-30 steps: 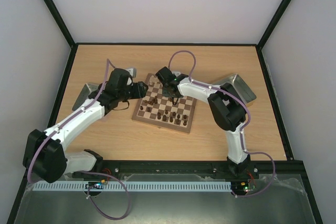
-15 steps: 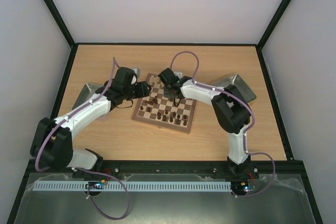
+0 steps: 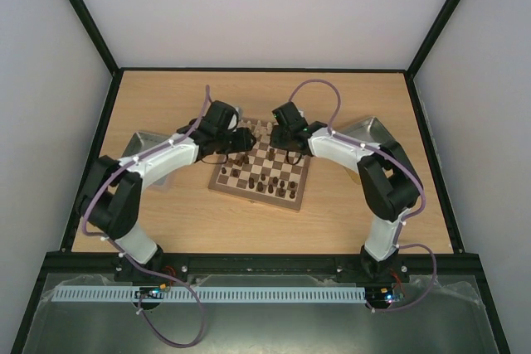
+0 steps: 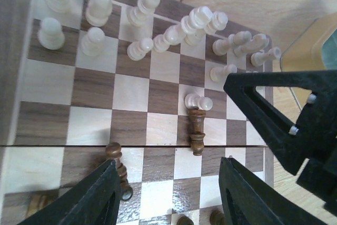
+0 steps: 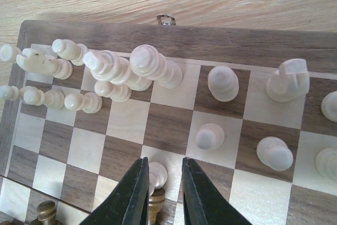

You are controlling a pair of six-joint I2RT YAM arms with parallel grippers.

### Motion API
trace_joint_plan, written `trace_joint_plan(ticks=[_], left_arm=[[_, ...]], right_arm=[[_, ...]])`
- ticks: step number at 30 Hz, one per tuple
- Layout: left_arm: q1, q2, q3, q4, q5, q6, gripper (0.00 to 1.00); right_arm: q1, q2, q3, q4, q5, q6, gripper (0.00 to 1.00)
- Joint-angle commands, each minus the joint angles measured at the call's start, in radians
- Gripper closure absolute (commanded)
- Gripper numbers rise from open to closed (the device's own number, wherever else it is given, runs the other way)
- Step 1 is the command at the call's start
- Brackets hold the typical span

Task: Set up the chess pieces on the board
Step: Adjust the chess piece on the chessboard.

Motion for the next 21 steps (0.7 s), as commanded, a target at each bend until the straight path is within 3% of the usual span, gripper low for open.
trace_joint_plan(ticks=[1,10,21], left_arm=[[-0.02,0.078,0.042,0.02,0.069,-0.02,0.49],[-0.039,0.224,0.108,0.025,0.167,-0.013,0.56],[-0.057,0.329,0.175,-0.012,0.201,0.005,0.59]], right_arm=[[-0.02,-0.017,-0.04,0.074,-0.11,-0.019,0.83],[-0.029,-0.014,-0.056,0.108,-0.183,-0.031,0.77],[-0.031,-0.007,-0.053,0.057,-0.16,-0.058,0.8]])
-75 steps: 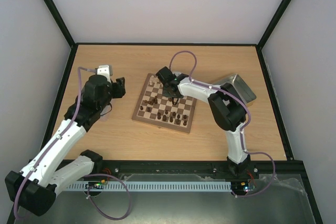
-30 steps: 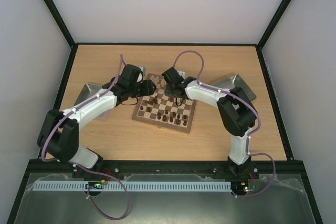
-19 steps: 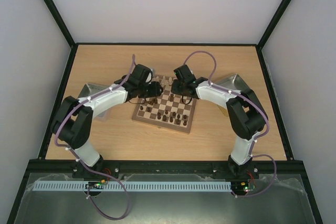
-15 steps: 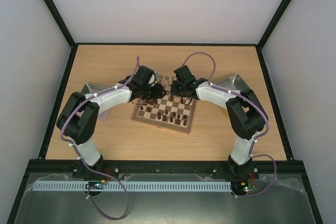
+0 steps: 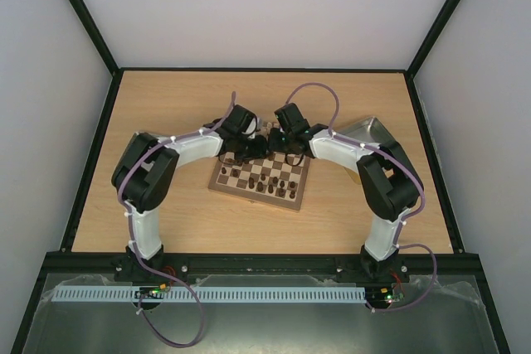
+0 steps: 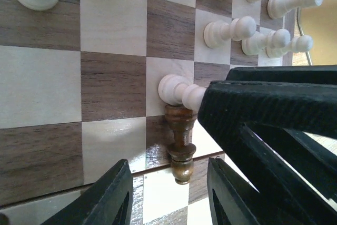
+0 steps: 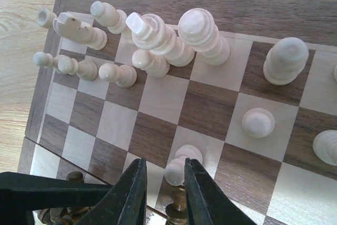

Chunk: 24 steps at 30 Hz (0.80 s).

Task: Set up the chess pieces on the board
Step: Adjust the chess piece on the chessboard.

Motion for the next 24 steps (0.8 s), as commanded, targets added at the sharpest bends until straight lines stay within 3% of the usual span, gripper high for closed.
trace_joint_plan(ticks=[1,16,24], left_arm=[[-0.012,0.031,0.04,-0.036,0.013,0.018,0.59],[-0.029,0.069,0.062,-0.091,-0.075,0.02,0.8],[-0.034,0.069,0.044,-0.087,-0.086,0.016,0.83]], right_arm=[[-0.003,-0.005,-0.007,-0.026,0.017,-0.023,0.8],[-0.003,0.015,-0.009,-0.045,0.029,-0.048,0.86],[-0.003,0.015,-0.014,-0.036,0.035,-0.04,0.86]])
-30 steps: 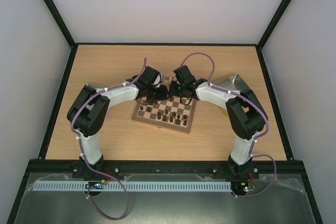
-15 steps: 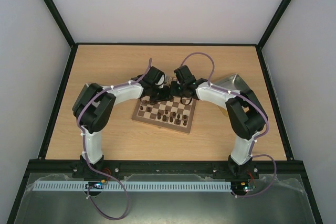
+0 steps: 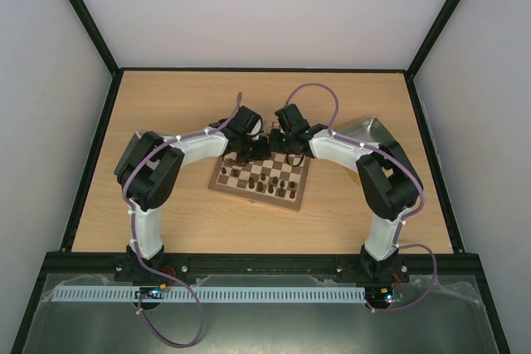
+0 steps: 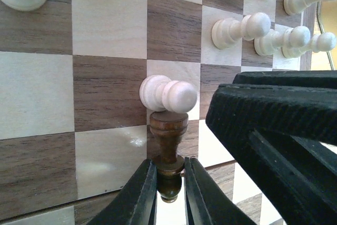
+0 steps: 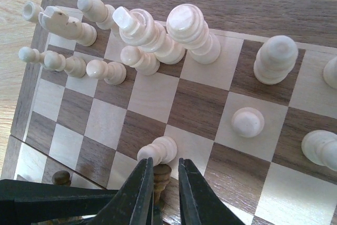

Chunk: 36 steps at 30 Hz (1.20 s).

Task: Set up the chess pieces on the board
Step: Adjust the chess piece on the chessboard.

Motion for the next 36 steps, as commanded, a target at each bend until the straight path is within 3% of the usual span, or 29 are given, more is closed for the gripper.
trace_joint_plan(ticks=[1,8,21,36], left_arm=[[-0.006,0.02,-0.006,-0.049,-0.036,-0.001,0.83],[-0.005,0.01,-0.016,-0.036,-0.041,0.001,0.84],[-0.004,-0.007,-0.067,0.015,-0.015,0.077,0.94],[-0.004,-0.014,-0.093,0.014,0.018,0.159,0.98]], right_arm=[[-0.002,0.01,-0.017,-0.021,0.026,-0.01,0.86],[-0.002,-0.002,-0.041,0.055,-0.015,-0.002,0.84],[-0.043,-0.097,-0.211,0.278,-0.062,0.208,0.88],[-0.061,-0.085,-0.218,0.331,-0.164,0.23,0.83]])
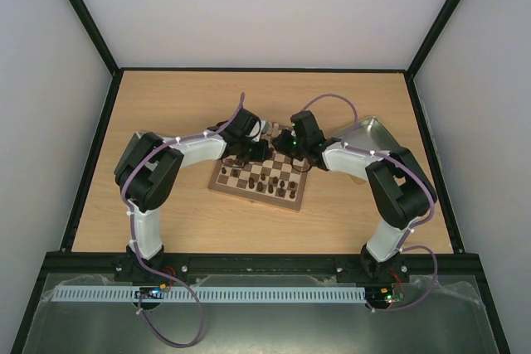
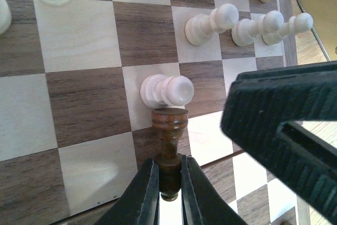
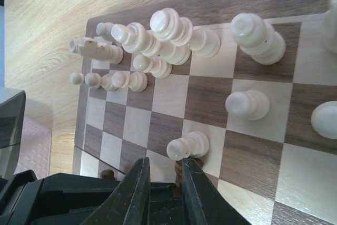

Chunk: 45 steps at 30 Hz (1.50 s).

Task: Set up the chess pieces on the board
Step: Adjust the chess piece on the chessboard.

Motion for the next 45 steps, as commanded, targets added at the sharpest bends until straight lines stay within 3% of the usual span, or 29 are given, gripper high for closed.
trace_joint_plan(ticks=[1,13,26,36,45], left_arm=[[-0.004,0.001,-0.037,-0.075,-0.001,0.034,0.98],[-0.004,0.002,-0.031,-0.087,-0.01,0.027,0.98],[-0.001,-0.003,-0.031,-0.1,-0.027,0.032,0.98],[0.01,-0.023,-0.031,-0.125,-0.059,0.034,0.98],[0.024,-0.043,-0.014,-0.124,-0.044,0.03,0.97]], right_arm=[[-0.005,0.024,0.014,0.017,-0.034,0.001,0.83],[-0.005,0.069,0.07,-0.084,0.035,-0.057,0.82],[-0.005,0.088,0.097,-0.068,0.09,-0.1,0.84],[-0.005,0.069,0.093,-0.054,0.092,-0.126,0.82],[-0.004,0.028,0.095,-0.067,0.075,-0.135,0.74]])
